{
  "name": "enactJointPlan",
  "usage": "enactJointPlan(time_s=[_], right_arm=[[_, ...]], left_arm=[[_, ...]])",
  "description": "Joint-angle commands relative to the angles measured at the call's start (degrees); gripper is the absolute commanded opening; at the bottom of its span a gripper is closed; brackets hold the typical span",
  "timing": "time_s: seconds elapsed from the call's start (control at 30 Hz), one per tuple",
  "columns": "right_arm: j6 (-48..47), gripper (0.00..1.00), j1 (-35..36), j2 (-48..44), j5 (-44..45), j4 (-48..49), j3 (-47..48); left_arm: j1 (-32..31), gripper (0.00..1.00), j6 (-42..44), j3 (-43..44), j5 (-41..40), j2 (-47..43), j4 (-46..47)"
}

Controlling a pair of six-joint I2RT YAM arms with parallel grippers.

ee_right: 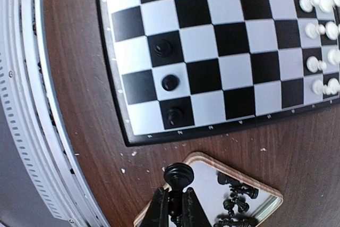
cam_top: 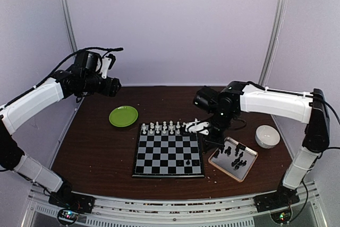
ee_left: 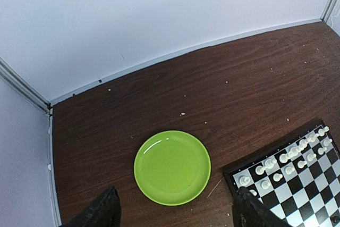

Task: Set up the chess pieces on the board
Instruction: Place the pawn at c8.

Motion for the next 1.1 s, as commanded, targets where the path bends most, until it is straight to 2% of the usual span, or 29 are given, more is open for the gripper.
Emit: enactJointPlan(time_s=[0.0,0.43,1.07], right_arm=[[0.6,0.05,5.2,3.1,-1.1,-4.0,4.8],[0.3,0.05,14.4,14.2,2.4,-6.5,16.9],[0.1,0.06,15.6,21.6,4.1,-6.4,20.3]], left_arm=[[-0.2,0.74,-0.5,0.9,0.8,0.0,1.3],[-0.2,0.74,-0.6,1.0,1.4,-0.4,1.4],[-0.2,0.74,-0.5,0.9,1.2,-1.4,1.3]])
